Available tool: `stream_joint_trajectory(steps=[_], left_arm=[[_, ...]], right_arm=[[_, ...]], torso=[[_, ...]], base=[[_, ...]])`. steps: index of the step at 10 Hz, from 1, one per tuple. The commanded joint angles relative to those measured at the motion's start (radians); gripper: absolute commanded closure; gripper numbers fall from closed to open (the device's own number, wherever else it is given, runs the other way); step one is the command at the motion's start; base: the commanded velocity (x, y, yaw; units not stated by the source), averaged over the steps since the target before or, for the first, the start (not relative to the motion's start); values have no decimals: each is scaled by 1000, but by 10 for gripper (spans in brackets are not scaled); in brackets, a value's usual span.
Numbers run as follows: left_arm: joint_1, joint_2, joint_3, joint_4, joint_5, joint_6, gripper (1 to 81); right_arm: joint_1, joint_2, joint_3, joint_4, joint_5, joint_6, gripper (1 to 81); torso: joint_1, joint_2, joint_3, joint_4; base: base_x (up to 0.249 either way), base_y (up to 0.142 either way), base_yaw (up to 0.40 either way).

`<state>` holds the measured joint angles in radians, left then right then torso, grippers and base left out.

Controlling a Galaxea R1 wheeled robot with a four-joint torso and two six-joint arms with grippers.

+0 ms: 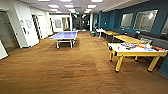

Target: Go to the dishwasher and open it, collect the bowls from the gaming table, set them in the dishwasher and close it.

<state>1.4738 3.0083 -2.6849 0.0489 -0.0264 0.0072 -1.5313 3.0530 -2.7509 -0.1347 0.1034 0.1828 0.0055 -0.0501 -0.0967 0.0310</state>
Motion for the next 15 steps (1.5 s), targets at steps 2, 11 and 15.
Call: stream_joint_trajectory(steps=[2, 11, 15], left_arm=[[-49, -1, 0, 5, 52, 8, 10], [-49, 5, 0, 5, 52, 8, 10], [-50, 9, 0, 5, 52, 8, 10]], right_arm=[[48, 3, 4, -10, -51, -5, 10], [52, 3, 2, -8, -50, -5, 10], [55, 2, -2, -8, -50, -5, 10]], torso=[[0, 0, 0, 0], [0, 0, 0, 0], [0, 0, 0, 0]], base=[[185, 0, 0], [190, 0, 0], [196, 0, 0]])
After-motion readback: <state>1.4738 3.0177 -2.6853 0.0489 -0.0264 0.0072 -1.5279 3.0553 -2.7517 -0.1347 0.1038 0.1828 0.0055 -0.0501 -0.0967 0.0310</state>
